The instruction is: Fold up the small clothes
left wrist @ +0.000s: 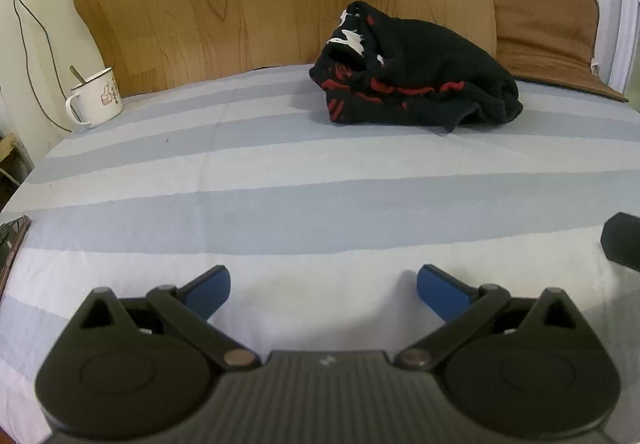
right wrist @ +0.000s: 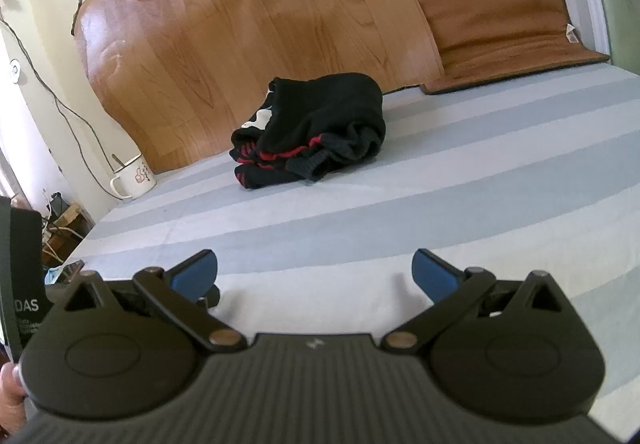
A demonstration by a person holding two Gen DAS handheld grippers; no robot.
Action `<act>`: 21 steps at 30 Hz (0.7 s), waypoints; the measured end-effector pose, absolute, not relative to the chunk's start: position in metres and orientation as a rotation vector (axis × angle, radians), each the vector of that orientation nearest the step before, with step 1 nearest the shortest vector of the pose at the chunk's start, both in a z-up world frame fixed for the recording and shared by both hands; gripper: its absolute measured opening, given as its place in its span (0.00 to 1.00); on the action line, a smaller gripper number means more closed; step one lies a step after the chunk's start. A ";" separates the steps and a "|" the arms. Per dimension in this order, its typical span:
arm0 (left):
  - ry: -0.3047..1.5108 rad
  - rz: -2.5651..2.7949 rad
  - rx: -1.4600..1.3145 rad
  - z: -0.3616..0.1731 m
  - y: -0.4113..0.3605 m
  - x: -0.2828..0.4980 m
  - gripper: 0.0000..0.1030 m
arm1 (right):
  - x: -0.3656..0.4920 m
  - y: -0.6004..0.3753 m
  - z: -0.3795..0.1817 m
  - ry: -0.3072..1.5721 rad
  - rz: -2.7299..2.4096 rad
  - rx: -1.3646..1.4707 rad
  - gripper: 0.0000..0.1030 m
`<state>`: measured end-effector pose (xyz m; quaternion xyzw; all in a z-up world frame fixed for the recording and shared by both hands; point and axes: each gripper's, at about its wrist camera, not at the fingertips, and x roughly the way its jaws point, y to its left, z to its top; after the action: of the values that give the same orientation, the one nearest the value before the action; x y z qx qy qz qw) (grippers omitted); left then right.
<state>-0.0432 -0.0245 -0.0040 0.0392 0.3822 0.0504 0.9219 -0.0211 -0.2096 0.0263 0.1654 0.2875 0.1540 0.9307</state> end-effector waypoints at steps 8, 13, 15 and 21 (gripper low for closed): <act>0.784 0.104 0.085 -0.005 -0.024 -0.043 1.00 | -0.021 -0.210 0.026 0.589 0.314 0.340 1.00; 0.784 0.105 0.086 -0.005 -0.024 -0.043 1.00 | -0.022 -0.210 0.026 0.589 0.311 0.343 1.00; 0.783 0.106 0.088 -0.005 -0.025 -0.044 1.00 | -0.022 -0.210 0.026 0.590 0.312 0.344 1.00; 0.782 0.106 0.090 -0.004 -0.025 -0.044 1.00 | -0.022 -0.209 0.026 0.589 0.311 0.343 1.00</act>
<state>-0.0444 -0.0250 -0.0043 0.0437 0.3810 0.0516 0.9221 -0.0219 -0.2094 0.0256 0.1676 0.2878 0.1520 0.9306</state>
